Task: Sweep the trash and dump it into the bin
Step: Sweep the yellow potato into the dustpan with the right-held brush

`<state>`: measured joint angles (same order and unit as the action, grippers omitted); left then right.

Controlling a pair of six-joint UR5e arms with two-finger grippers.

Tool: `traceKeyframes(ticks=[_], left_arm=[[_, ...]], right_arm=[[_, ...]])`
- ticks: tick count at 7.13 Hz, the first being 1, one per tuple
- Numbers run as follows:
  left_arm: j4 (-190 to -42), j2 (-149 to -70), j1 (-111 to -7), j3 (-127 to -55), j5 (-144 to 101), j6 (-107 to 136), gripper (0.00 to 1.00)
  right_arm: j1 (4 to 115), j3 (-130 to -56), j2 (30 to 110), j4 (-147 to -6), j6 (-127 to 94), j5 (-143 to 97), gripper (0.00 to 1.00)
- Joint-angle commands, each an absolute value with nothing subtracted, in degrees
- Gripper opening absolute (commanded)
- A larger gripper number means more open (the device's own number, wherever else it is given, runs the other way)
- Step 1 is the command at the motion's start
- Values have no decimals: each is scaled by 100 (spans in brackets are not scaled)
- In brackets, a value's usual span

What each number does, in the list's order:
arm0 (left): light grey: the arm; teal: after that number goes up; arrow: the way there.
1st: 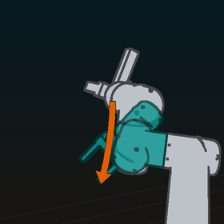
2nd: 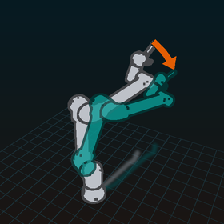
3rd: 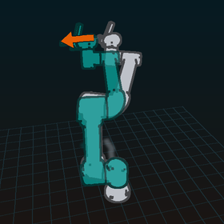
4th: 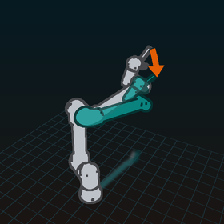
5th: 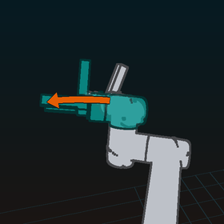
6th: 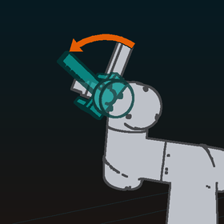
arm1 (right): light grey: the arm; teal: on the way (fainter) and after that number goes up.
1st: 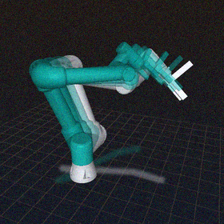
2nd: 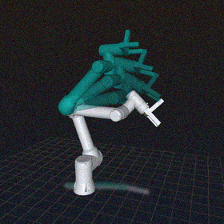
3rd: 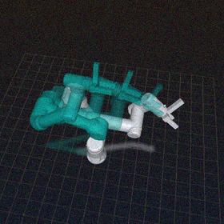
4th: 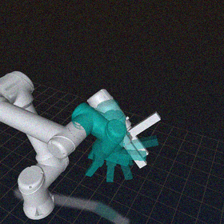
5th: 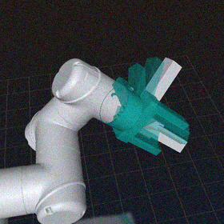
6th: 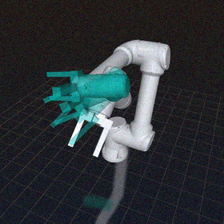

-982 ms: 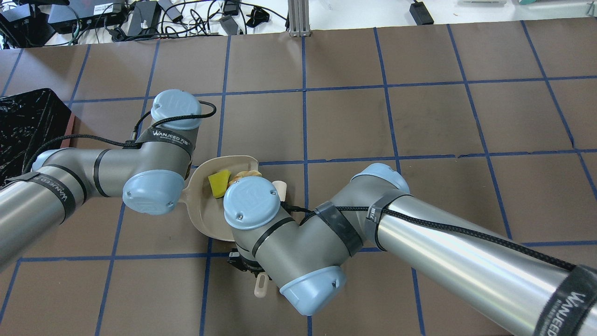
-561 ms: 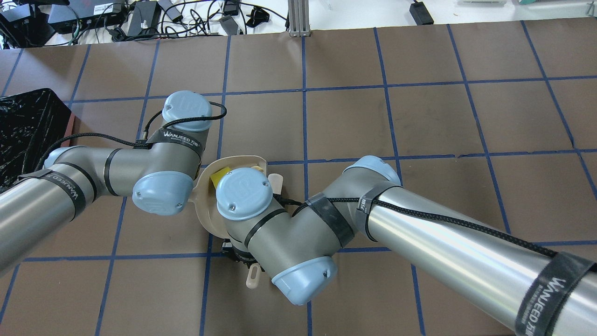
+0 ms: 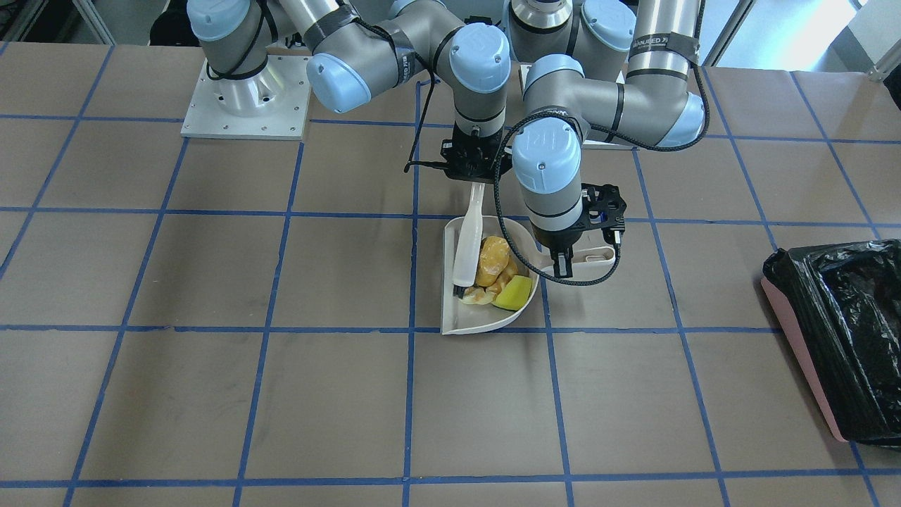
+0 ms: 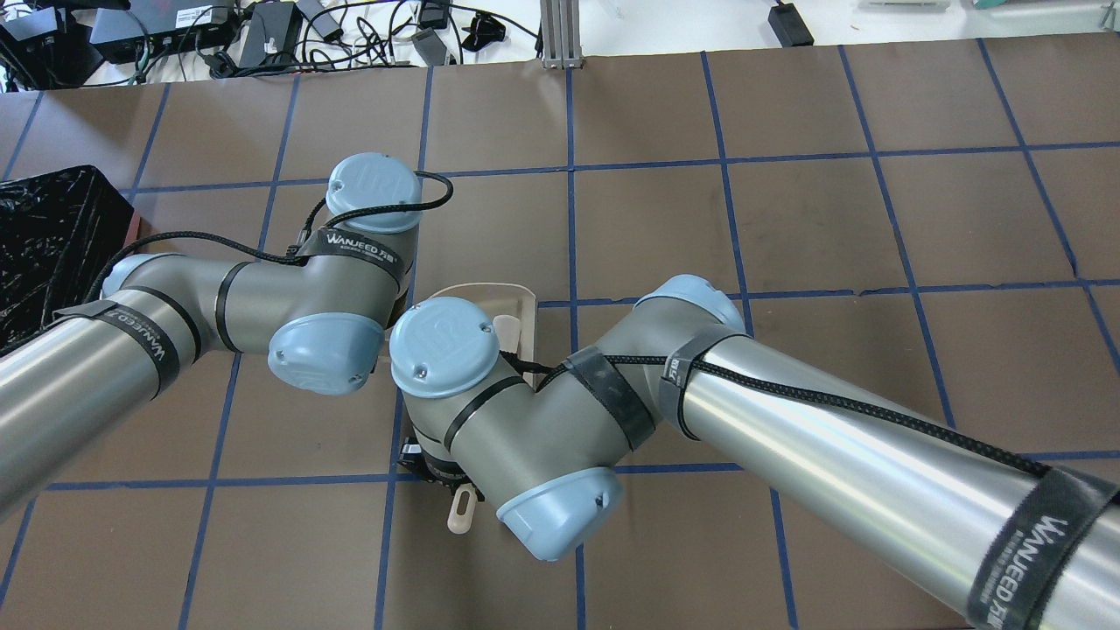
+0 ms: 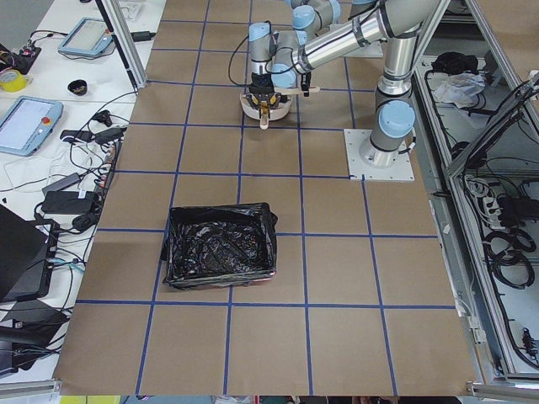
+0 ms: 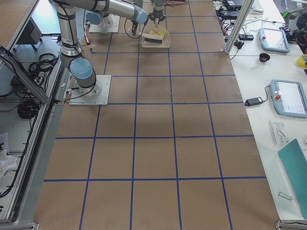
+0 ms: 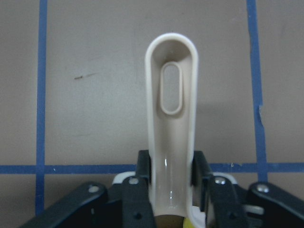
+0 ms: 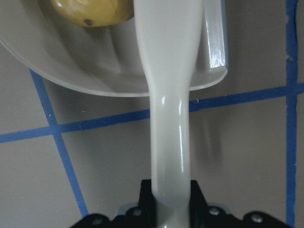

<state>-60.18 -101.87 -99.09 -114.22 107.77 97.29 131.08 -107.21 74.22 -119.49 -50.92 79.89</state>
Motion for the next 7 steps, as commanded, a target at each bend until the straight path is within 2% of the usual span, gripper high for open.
traceKeyframes(ticks=[1, 7], left_arm=[[-6012, -10186, -9914, -11251, 10338, 9484, 0], [-6073, -10248, -9345, -11136, 9677, 8359, 0]], right_arm=[[13105, -10749, 7977, -10983, -4696, 8340, 0], [12824, -10740, 8332, -10406, -3931, 9200, 0]])
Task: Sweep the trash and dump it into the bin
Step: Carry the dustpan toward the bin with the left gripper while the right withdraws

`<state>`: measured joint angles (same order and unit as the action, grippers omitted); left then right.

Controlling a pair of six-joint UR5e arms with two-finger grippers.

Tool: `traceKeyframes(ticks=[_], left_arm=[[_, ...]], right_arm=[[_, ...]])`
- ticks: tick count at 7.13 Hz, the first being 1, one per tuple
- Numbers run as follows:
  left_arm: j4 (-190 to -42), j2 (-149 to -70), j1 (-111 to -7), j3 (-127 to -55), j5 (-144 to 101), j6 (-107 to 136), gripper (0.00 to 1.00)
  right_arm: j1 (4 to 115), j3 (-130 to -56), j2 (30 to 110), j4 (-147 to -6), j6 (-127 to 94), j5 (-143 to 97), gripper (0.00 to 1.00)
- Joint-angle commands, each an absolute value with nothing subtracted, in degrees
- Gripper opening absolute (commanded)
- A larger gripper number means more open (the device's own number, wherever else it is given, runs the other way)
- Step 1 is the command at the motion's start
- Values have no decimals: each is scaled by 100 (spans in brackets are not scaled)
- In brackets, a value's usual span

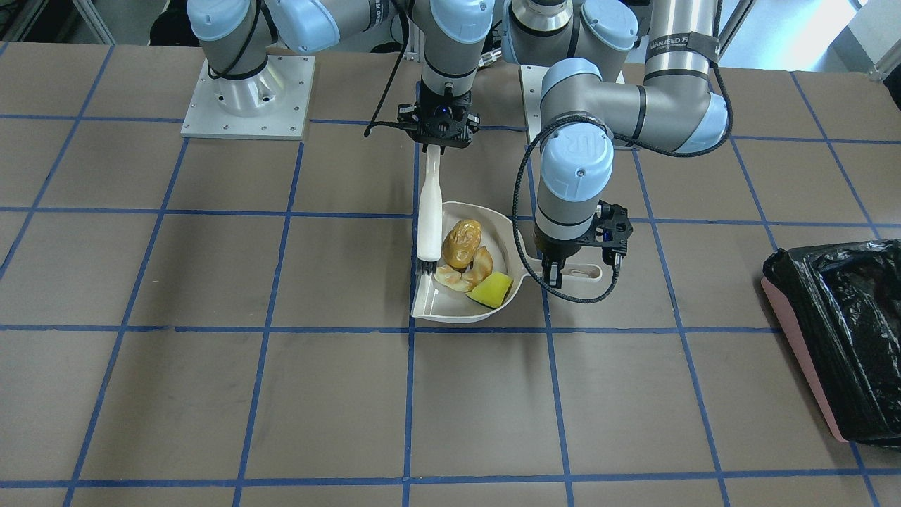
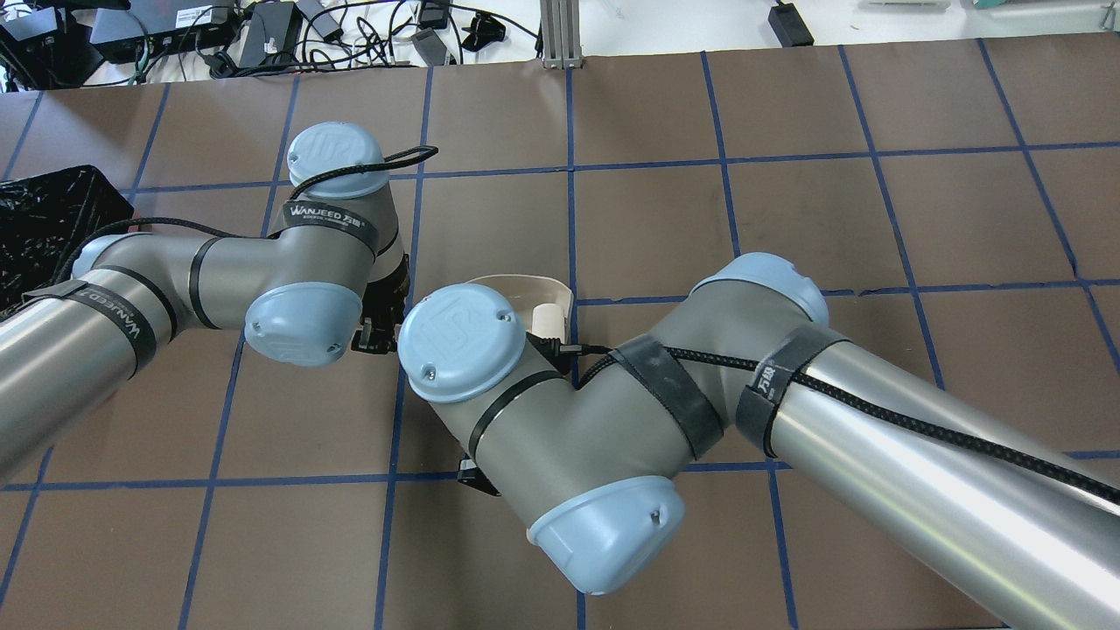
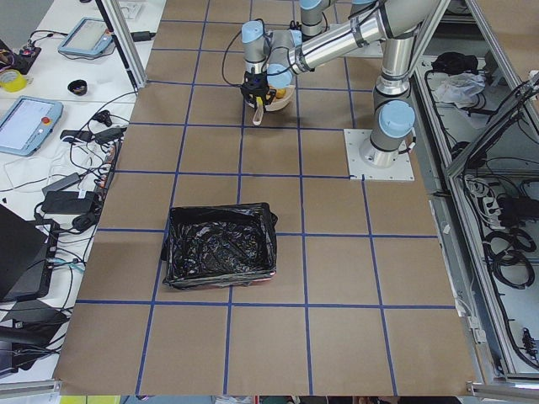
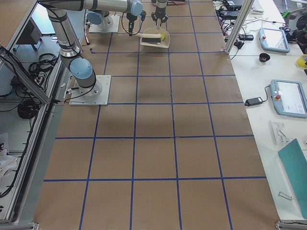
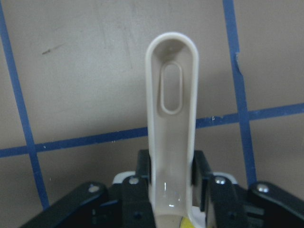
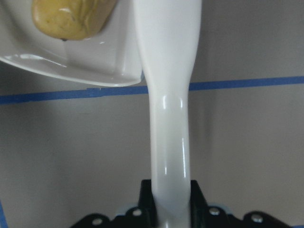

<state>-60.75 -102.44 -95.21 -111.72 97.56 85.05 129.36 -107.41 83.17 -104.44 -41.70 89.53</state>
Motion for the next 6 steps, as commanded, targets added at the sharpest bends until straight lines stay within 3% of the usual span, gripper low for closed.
traceKeyframes(ticks=[1, 6], left_arm=[[-6073, -10239, -9238, -11127, 9598, 8324, 0], [-6653, -10292, -7878, -10056, 9334, 7218, 0]], right_arm=[[12527, -10740, 8341, -10424, -3615, 9237, 0], [10298, -10740, 8534, -10432, -1437, 9448, 0]])
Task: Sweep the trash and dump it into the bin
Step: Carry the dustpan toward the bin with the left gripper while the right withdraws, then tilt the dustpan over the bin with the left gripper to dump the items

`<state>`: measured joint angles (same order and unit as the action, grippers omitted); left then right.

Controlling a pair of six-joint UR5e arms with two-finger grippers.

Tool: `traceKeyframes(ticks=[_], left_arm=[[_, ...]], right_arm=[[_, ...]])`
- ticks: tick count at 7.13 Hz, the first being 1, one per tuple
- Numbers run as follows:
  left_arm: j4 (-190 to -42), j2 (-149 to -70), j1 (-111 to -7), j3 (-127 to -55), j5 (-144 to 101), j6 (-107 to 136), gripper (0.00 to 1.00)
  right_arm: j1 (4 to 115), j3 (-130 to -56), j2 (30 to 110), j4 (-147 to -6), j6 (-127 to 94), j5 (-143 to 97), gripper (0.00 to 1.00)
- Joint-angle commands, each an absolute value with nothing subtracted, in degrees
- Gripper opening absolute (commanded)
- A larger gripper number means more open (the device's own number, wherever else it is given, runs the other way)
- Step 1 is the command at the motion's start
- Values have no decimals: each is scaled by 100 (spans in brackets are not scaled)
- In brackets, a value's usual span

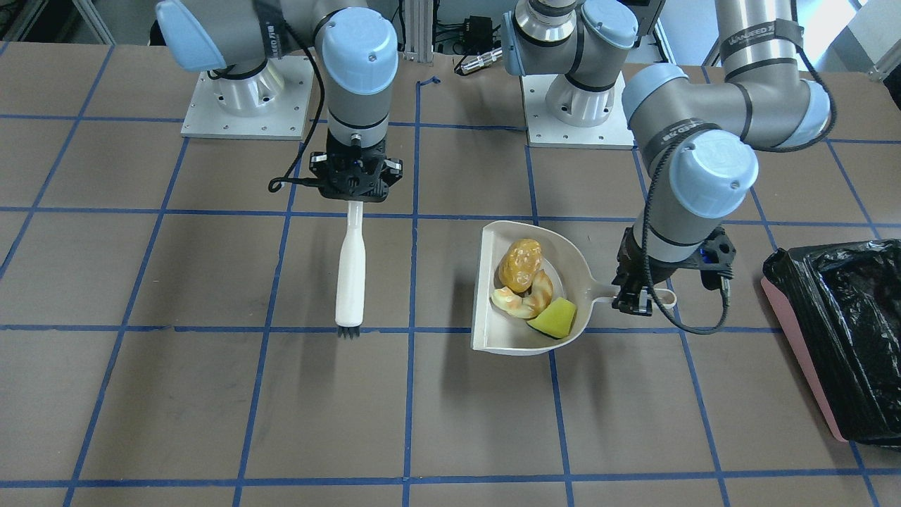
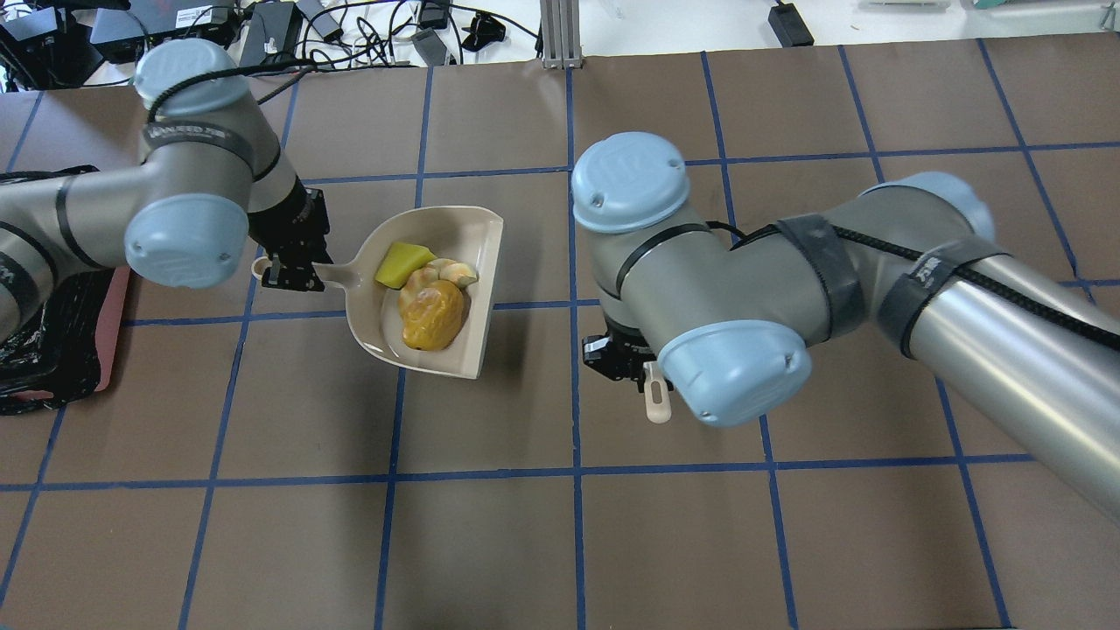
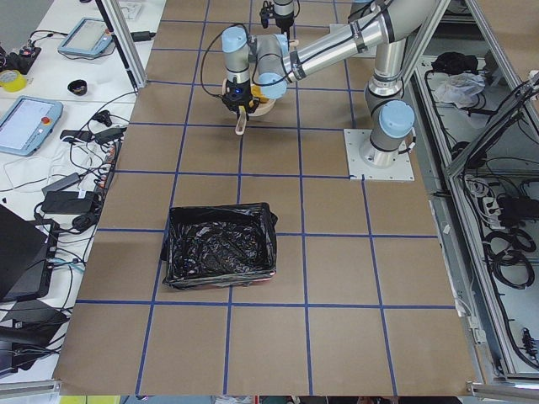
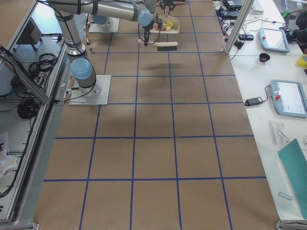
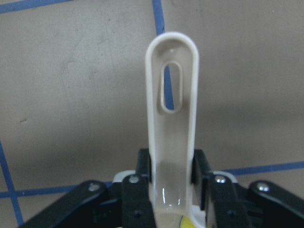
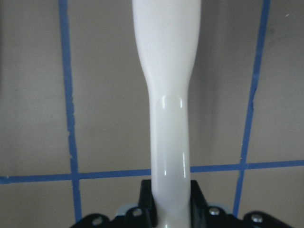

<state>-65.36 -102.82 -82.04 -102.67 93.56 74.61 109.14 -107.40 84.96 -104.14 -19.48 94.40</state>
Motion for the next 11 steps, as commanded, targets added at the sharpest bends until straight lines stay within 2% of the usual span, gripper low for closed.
traceKeyframes(ticks=[1, 3, 4, 5, 7, 11], left_arm=[[-6645, -10301, -7597, -9994, 9360, 6920, 0], [-6828, -10379, -6946, -9487, 9352, 6339, 0], [-7342, -10432, -6682, -8987, 9352, 6041, 0], [-8035, -10520, -6323, -8504, 9352, 5716, 0], [-8148, -10748, -5900, -8105, 9352, 5398, 0], [-8278, -11695, -5223, -6789, 9720, 5160, 0]], right_arm=[[9735, -10749, 8525, -10485, -780, 9422, 0], [8558, -10732, 8499, -10564, 372, 9430, 0], [8073, -10740, 8438, -10564, 735, 9422, 0], [7799, -10723, 8403, -10695, 1069, 9431, 0], [7263, -10731, 7957, -11327, 1736, 9431, 0], [7093, -10731, 7376, -12048, 1942, 9659, 0]])
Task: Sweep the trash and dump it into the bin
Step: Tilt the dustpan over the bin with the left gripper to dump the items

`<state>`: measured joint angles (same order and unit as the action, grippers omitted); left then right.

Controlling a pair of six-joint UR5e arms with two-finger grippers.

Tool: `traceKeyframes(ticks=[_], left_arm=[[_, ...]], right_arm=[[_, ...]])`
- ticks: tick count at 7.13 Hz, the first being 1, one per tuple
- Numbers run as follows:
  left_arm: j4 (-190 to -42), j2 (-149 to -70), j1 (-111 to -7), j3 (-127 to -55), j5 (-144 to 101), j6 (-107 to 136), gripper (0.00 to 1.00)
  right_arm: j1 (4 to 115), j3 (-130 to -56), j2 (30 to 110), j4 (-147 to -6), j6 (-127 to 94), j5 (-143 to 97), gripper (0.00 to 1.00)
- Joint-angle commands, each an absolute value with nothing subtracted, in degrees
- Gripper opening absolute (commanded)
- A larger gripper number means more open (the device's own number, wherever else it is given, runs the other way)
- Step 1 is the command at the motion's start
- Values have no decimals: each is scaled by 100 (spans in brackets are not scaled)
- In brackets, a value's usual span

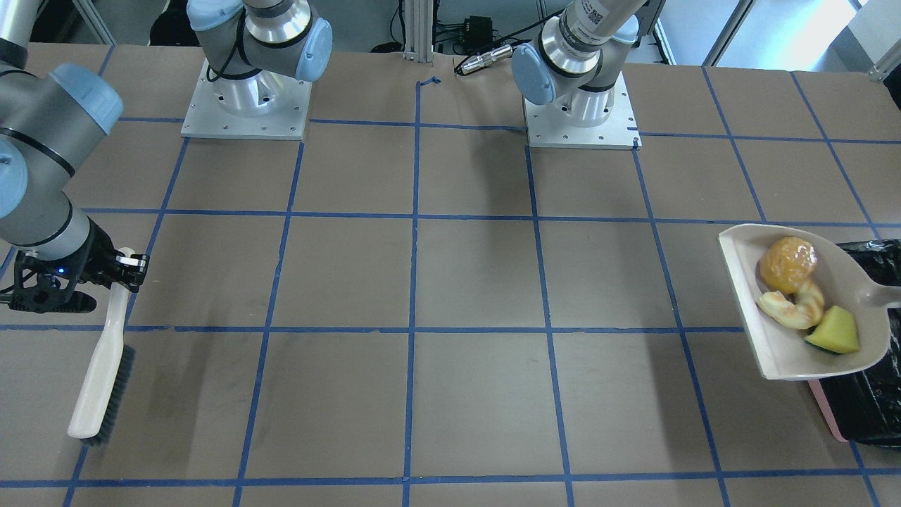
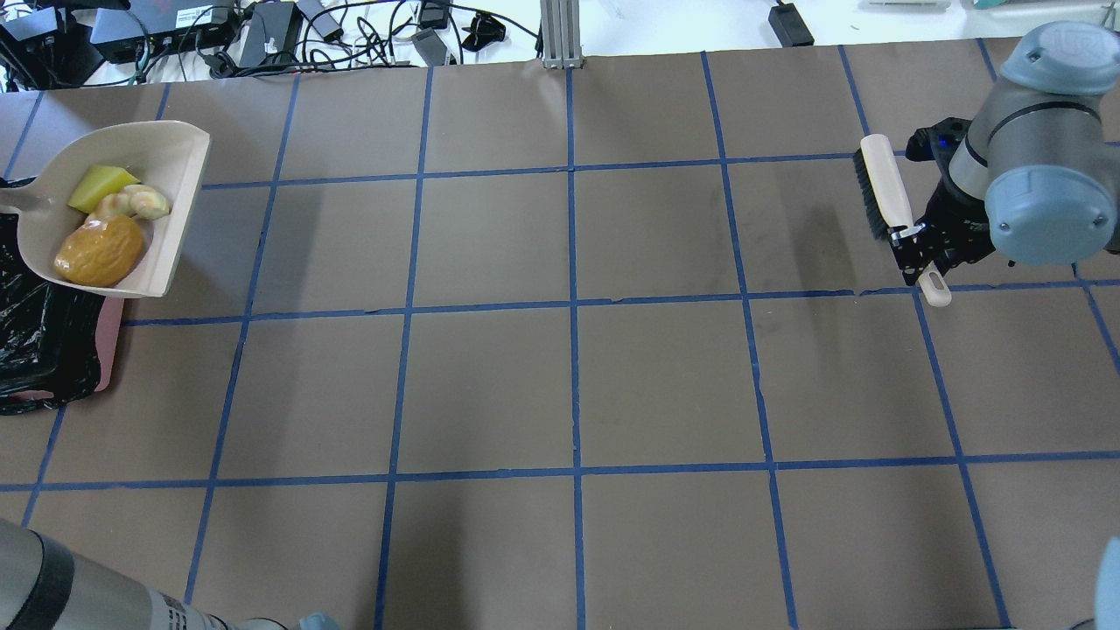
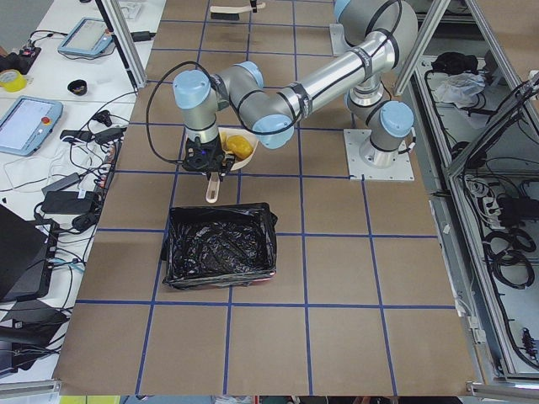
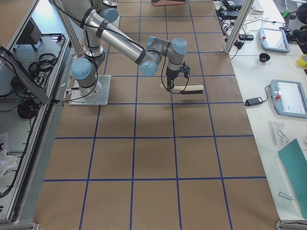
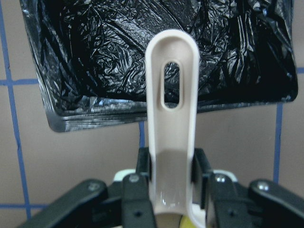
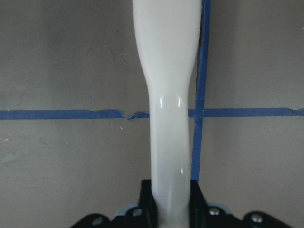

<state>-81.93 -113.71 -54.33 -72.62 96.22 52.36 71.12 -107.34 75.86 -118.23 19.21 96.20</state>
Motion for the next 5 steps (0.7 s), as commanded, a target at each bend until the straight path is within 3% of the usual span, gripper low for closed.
traceKeyframes(ticks=[1, 5], left_arm=[[-8436, -12029, -5142, -6272, 9825, 4942, 0], [-8613, -13059, -4782, -4828, 10080, 4817, 0]], right_arm=[[7075, -10731, 7217, -12206, 1960, 9668, 0], [6785, -10758, 7154, -12182, 2329, 9615, 0]])
